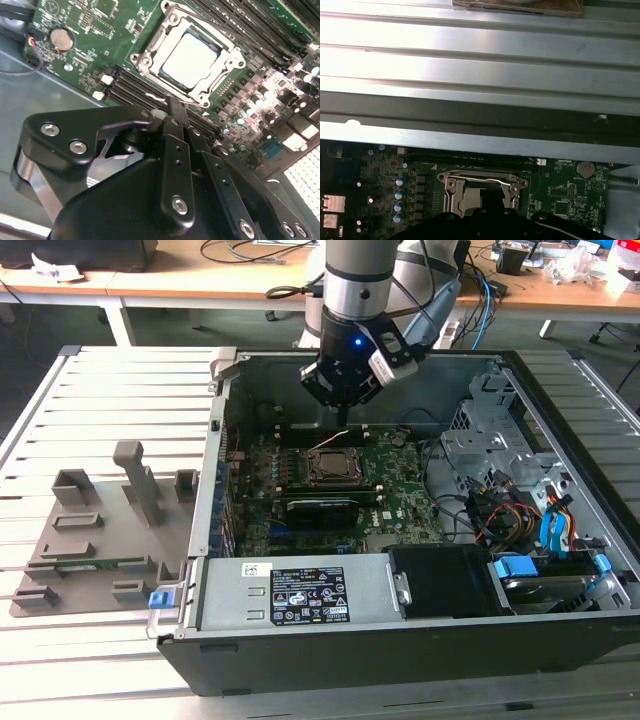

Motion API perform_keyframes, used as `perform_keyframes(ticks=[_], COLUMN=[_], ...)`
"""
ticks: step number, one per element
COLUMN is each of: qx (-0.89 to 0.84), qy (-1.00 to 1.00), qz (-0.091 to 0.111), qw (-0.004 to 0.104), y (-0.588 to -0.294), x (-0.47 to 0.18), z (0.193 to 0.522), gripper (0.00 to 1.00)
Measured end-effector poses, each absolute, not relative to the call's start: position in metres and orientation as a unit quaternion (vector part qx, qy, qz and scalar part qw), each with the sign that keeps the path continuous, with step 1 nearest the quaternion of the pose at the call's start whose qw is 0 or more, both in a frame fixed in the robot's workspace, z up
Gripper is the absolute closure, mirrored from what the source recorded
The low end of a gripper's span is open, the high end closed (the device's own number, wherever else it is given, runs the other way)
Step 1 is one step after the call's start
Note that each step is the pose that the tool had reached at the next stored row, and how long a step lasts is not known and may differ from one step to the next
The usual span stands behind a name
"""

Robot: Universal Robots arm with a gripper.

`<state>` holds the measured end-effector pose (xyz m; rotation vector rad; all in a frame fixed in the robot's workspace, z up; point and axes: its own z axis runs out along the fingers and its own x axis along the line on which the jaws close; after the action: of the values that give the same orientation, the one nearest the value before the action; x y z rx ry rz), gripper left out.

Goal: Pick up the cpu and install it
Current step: 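Install the first cpu locking lever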

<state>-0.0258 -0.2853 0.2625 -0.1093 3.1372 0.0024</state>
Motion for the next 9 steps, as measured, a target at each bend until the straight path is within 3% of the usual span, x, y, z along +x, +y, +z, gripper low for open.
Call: perform_keyframes(ticks=[9], qx=[-0.035], qy=[0.999], qz=[0.001], qw=[0.001], y=[-0.2853], x=[-0.0364], z=[0.2578], gripper=[0.89])
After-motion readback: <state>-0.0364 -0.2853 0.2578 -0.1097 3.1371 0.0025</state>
